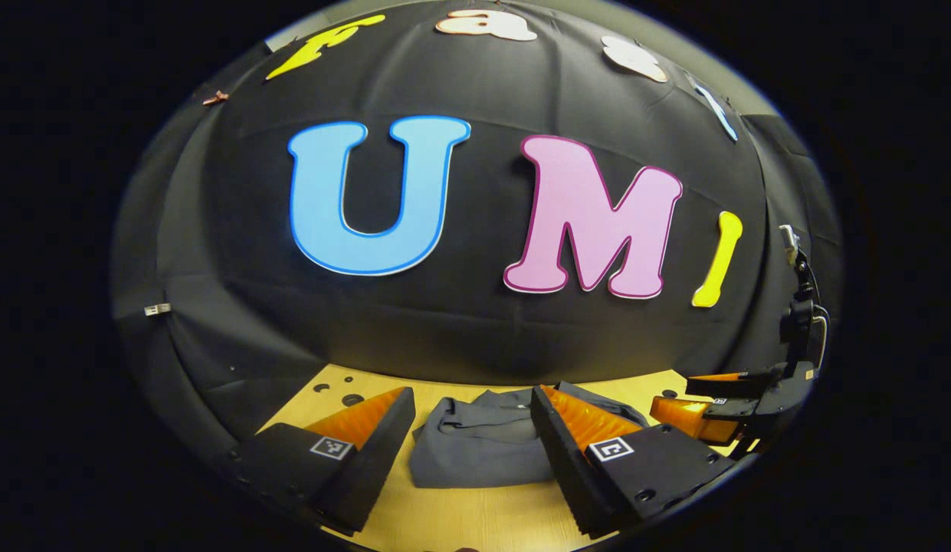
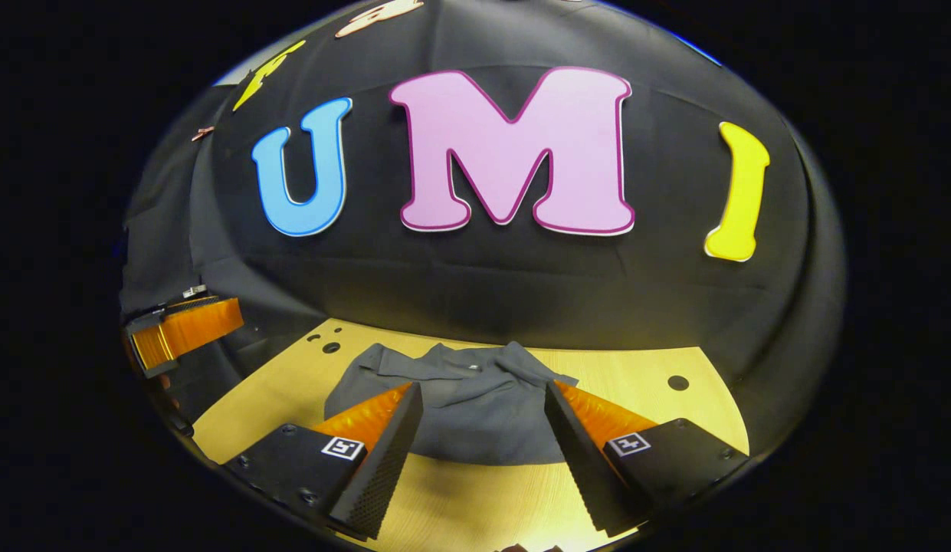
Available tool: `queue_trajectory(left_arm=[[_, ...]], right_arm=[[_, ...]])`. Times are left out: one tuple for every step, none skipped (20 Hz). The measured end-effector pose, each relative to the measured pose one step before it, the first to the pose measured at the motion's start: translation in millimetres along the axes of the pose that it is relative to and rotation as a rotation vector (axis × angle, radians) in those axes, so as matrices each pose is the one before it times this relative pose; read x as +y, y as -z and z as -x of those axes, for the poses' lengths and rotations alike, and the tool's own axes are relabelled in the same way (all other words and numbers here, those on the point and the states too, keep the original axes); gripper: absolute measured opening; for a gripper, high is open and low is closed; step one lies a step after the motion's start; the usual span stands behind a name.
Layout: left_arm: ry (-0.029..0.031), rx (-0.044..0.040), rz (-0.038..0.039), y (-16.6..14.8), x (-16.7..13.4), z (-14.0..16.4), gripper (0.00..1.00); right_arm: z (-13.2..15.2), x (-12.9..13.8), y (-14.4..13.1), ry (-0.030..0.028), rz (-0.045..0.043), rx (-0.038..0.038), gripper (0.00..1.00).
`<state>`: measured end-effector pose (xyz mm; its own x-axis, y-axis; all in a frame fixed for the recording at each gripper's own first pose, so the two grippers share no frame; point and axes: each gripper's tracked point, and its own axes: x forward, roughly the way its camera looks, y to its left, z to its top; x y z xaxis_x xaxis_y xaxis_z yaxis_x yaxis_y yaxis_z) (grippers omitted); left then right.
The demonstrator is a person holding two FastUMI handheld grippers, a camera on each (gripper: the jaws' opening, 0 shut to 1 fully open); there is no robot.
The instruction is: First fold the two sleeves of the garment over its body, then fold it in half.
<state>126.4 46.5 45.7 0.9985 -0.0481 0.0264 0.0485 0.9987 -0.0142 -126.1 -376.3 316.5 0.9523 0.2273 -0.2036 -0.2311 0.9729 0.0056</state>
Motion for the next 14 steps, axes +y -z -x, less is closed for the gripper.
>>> queue_trajectory(left_arm=[[0.00005, -0.01720, -0.00574, -3.72, 0.17, 15.96, 0.96], [-0.00195, -0.01297, -0.00595, -1.17, 1.22, 14.18, 0.96], [-0.00121, -0.00485, 0.00496, -0.35, -0.34, 15.03, 0.96], [0.00727, -0.00219, 0.01971, 3.04, -3.27, 12.81, 0.96], [0.01363, -0.00609, 0.01795, 0.91, -5.08, 12.64, 0.96], [0.00480, -0.01131, 0.01346, -0.16, -0.99, 11.74, 0.96], [0.00327, -0.01501, 0.00360, -1.51, -0.73, 12.10, 0.96], [-0.00971, -0.00772, 0.00081, 2.65, 2.52, 9.86, 0.96], [-0.01748, 0.00179, 0.00212, 2.43, 3.09, 10.04, 0.96], [-0.01646, 0.00460, 0.00782, 3.32, 1.51, 7.79, 0.96], [-0.01103, 0.00420, 0.01149, 2.82, 0.51, 8.52, 0.96], [-0.01183, 0.00436, 0.00932, 4.85, -0.62, 5.81, 0.96], [-0.00937, 0.00395, 0.00351, 4.56, 1.96, 7.75, 0.96], [-0.00595, -0.00107, -0.00507, 5.23, 2.63, 5.39, 0.96]], right_arm=[[10.91, 4.67, -3.94, -0.00168, -0.00910, -0.01487, 0.99], [10.90, 3.13, -3.16, 0.00348, -0.00528, -0.01365, 0.99], [11.72, 2.53, -0.58, 0.00562, -0.00283, -0.01120, 0.99], [10.71, 4.41, -1.03, -0.00390, -0.00097, -0.01496, 0.99], [9.70, 4.77, -1.17, -0.00612, 0.00687, -0.01622, 0.99], [10.51, 2.63, 1.38, 0.00150, 0.01657, -0.01119, 0.99], [10.14, 0.16, 3.73, 0.00590, 0.01657, -0.00776, 0.99], [8.94, 2.21, 4.02, -0.00064, 0.00711, -0.00364, 0.99], [10.15, 5.82, 5.00, -0.00585, -0.00384, 0.00332, 0.99], [9.03, 3.79, 5.58, -0.00366, -0.01528, 0.00783, 0.99], [7.81, 2.79, 7.05, -0.00266, -0.01773, 0.01229, 0.99], [6.76, 1.29, 7.06, 0.00204, -0.01246, 0.01325, 0.99], [10.01, -0.44, 5.18, 0.00678, -0.00637, 0.01216, 0.99], [6.30, -0.21, 6.23, 0.00704, -0.00136, 0.00827, 0.99]])
